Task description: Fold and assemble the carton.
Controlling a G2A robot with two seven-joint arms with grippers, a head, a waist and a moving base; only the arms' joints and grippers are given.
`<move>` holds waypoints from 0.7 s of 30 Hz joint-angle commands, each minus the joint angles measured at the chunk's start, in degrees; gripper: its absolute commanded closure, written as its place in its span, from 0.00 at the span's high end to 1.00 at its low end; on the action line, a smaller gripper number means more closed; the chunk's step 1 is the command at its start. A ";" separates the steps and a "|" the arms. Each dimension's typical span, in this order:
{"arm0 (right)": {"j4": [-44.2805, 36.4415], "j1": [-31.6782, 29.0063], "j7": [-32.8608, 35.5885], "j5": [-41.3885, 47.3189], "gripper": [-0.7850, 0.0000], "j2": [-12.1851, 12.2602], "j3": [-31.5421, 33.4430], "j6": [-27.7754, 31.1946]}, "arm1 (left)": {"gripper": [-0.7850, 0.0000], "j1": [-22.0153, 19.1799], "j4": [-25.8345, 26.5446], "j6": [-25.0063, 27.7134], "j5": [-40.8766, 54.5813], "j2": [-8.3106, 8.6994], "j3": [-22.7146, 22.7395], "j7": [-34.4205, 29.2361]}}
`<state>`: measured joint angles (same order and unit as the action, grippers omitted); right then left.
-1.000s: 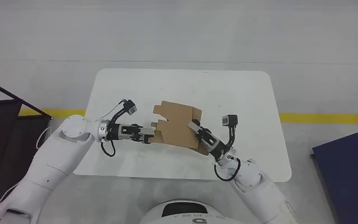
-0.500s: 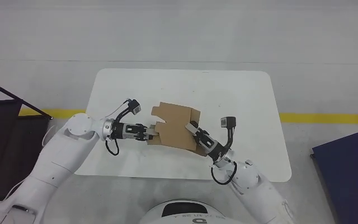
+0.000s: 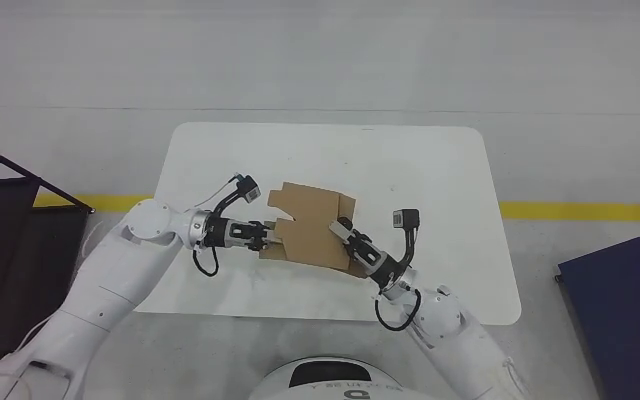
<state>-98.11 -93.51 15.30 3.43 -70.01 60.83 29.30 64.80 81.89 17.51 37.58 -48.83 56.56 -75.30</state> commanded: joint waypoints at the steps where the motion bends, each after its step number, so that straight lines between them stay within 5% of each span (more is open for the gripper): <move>1: 0.02 0.00 0.01 -0.01 0.00 -0.01 -0.02 0.03 | 0.48 -0.16 -0.31 0.47 0.77 -0.29 -0.33 -0.16; 21: -0.12 -0.16 -1.03 -0.01 0.00 -0.25 -0.34 0.55 | 0.42 -0.65 -2.54 5.93 1.57 -2.93 -2.66 3.25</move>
<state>-98.21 -93.63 14.27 3.44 -70.25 60.52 29.79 64.14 79.38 23.57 39.23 -51.73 53.84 -71.98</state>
